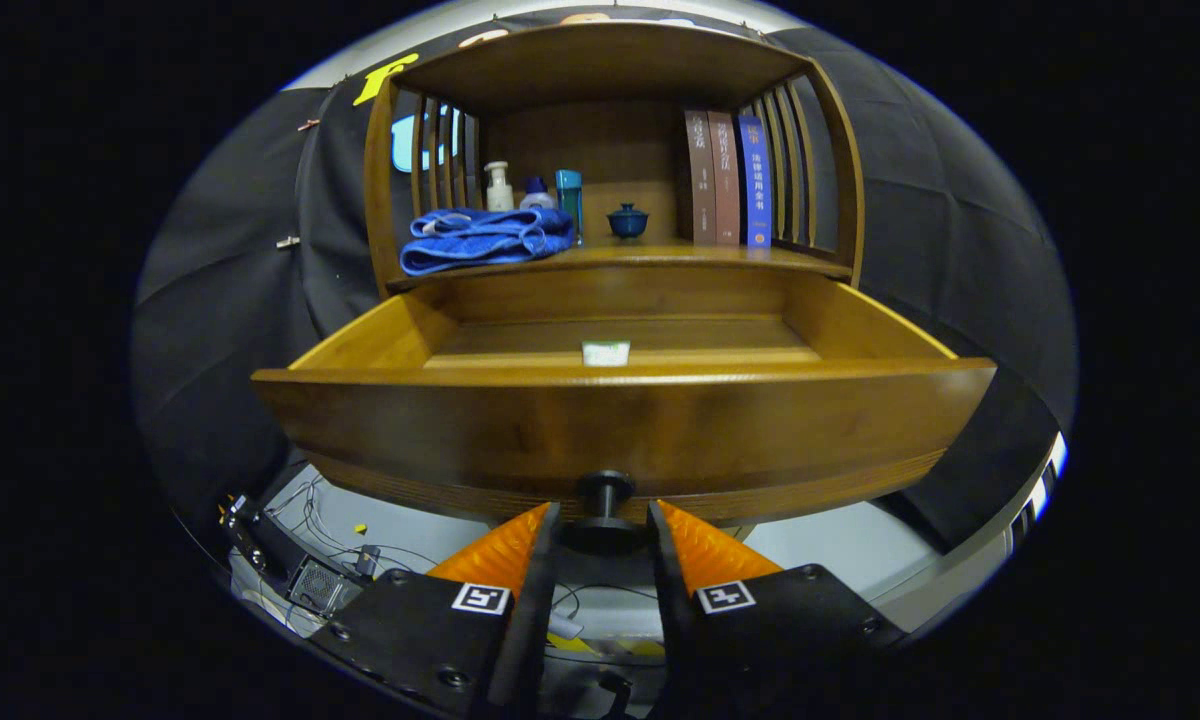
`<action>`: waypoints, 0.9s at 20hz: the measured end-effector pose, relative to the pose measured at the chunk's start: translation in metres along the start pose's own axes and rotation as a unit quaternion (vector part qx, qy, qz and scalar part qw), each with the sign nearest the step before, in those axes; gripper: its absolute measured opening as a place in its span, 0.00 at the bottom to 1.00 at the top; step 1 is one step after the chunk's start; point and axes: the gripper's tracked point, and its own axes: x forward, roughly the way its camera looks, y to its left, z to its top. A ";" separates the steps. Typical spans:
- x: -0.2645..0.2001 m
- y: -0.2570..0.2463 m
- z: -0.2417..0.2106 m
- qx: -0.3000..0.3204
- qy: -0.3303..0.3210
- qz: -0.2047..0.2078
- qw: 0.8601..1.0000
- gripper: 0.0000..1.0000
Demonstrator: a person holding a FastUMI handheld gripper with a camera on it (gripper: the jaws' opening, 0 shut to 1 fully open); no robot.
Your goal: Pull open the drawer, take out the items inside it, and place them on the countertop above the cabinet.
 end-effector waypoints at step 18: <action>0.144 0.012 0.084 0.000 0.209 -0.010 0.978 0.99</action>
